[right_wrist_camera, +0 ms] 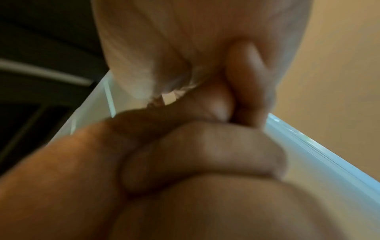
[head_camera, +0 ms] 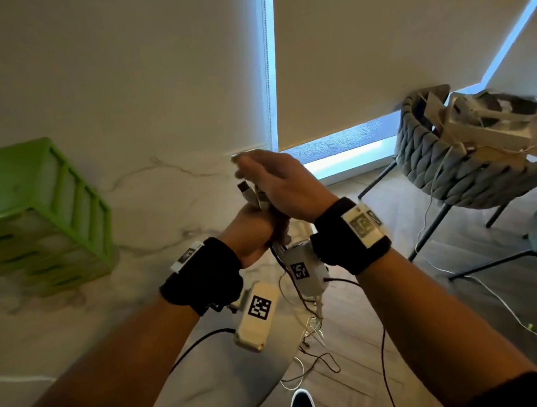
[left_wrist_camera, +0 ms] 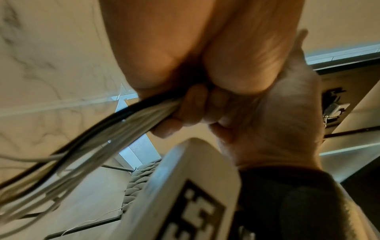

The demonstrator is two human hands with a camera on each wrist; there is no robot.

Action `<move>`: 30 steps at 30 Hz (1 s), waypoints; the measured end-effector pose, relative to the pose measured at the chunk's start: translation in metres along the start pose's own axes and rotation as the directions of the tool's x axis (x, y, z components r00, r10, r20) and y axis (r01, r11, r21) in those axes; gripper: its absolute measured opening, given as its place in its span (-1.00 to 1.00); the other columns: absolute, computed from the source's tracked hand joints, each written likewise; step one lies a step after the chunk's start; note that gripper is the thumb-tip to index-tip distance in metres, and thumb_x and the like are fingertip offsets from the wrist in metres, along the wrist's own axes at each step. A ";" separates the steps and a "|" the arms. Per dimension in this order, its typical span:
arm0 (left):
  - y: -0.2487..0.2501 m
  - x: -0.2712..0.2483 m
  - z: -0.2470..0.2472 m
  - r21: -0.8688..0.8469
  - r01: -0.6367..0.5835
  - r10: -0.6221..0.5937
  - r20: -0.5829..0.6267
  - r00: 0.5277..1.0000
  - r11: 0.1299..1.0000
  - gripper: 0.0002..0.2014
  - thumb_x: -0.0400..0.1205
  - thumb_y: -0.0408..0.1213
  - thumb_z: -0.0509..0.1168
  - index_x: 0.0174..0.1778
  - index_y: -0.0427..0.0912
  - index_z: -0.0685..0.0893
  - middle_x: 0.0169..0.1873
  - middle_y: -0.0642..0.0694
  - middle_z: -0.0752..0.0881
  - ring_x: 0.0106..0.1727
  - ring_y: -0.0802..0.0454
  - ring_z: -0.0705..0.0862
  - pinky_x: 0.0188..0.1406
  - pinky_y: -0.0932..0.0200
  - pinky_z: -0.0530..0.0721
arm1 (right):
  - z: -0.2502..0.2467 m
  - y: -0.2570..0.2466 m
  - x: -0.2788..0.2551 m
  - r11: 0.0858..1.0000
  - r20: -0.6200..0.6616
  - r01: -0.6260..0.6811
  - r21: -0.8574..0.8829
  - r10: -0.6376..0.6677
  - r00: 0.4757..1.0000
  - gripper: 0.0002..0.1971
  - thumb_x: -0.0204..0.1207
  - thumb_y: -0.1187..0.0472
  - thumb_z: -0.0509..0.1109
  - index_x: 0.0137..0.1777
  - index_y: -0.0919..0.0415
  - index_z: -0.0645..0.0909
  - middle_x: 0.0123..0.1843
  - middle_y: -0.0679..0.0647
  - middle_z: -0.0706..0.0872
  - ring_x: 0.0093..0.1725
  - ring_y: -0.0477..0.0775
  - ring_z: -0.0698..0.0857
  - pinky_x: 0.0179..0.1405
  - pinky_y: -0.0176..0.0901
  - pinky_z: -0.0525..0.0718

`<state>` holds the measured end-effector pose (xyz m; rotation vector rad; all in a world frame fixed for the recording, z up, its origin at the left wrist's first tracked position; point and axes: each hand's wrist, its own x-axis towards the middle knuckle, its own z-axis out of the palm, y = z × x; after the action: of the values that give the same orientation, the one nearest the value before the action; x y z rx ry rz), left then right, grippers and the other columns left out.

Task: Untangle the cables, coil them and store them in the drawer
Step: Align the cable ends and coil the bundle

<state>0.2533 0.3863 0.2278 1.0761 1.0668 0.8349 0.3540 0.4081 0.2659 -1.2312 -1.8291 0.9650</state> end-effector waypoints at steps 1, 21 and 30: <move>0.000 -0.001 -0.003 0.002 -0.014 0.014 0.002 1.000 1.000 -0.73 0.69 -0.58 0.07 -0.31 -0.30 0.49 -0.61 -0.10 0.42 -0.51 -0.03 0.39 -0.41 0.05 0.50 | 0.001 -0.006 0.001 0.989 0.032 0.043 -0.139 -0.039 0.999 -0.63 0.69 -0.08 0.18 0.07 0.13 0.72 -0.06 -0.02 0.79 -0.03 -0.02 0.72 0.08 -0.07 0.67; 0.026 0.007 -0.051 -0.441 -0.179 0.124 -0.150 0.981 0.880 -0.73 0.68 -0.03 0.14 -0.16 -0.14 0.58 -0.62 0.01 0.31 -0.49 0.06 0.47 -0.32 0.11 0.52 | 0.052 0.069 -0.033 0.976 0.139 -0.116 0.186 0.090 0.986 -0.74 0.73 0.08 0.15 -0.02 0.19 0.62 -0.42 -0.04 0.42 -0.46 -0.12 0.40 -0.41 -0.22 0.42; 0.035 0.014 -0.083 -0.549 -0.291 0.145 -0.294 0.945 0.783 -0.74 0.74 -0.06 0.11 -0.19 -0.08 0.53 -0.73 0.11 0.15 -0.72 0.20 0.14 -0.58 0.29 0.26 | 0.067 0.071 -0.045 0.980 0.231 -0.117 0.161 0.078 0.970 -0.79 0.73 0.08 0.12 0.11 0.12 0.56 -0.30 -0.05 0.47 -0.36 -0.11 0.45 -0.29 -0.15 0.53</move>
<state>0.1773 0.4311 0.2483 0.5777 0.7896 1.4063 0.3379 0.3717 0.1657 -1.1517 -1.8205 1.3367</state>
